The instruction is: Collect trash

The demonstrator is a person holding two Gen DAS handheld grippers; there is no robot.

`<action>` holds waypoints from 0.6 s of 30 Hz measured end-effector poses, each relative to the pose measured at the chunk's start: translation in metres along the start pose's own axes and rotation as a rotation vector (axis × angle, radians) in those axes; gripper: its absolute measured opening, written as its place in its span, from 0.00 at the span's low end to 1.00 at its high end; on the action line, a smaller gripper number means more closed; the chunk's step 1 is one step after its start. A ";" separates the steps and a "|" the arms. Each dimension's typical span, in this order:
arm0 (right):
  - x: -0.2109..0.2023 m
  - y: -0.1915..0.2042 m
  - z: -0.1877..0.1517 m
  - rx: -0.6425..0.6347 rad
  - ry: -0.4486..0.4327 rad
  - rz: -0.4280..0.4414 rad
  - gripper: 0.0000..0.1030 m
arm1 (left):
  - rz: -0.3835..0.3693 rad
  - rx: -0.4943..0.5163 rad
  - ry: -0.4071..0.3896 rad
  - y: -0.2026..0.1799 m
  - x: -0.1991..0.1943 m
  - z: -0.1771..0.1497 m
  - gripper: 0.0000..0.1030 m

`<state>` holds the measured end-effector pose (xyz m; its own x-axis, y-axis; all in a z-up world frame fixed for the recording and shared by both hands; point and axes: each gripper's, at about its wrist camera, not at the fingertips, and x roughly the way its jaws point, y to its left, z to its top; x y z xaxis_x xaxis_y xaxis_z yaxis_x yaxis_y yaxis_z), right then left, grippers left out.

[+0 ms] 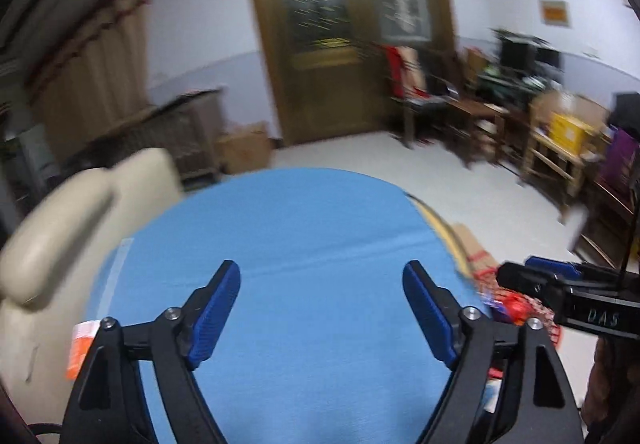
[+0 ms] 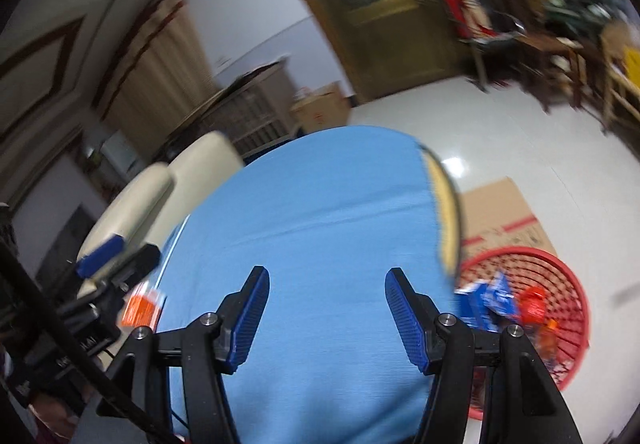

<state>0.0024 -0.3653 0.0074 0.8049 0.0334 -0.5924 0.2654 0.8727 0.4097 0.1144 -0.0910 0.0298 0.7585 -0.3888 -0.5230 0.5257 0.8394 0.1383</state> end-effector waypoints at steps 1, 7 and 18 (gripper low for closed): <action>0.003 0.020 -0.001 -0.040 0.004 0.009 0.63 | 0.030 -0.011 -0.012 0.011 -0.007 -0.001 0.83; 0.003 0.090 -0.014 -0.176 0.000 0.059 0.63 | 0.215 -0.097 -0.050 0.068 -0.051 -0.019 0.85; -0.027 0.172 -0.064 -0.341 -0.066 0.082 0.63 | 0.326 -0.156 -0.047 0.101 -0.095 -0.052 0.85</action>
<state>-0.0074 -0.1849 0.0499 0.8518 0.0883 -0.5164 0.0149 0.9812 0.1924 0.0760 0.0506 0.0497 0.8951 -0.1056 -0.4331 0.1913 0.9685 0.1593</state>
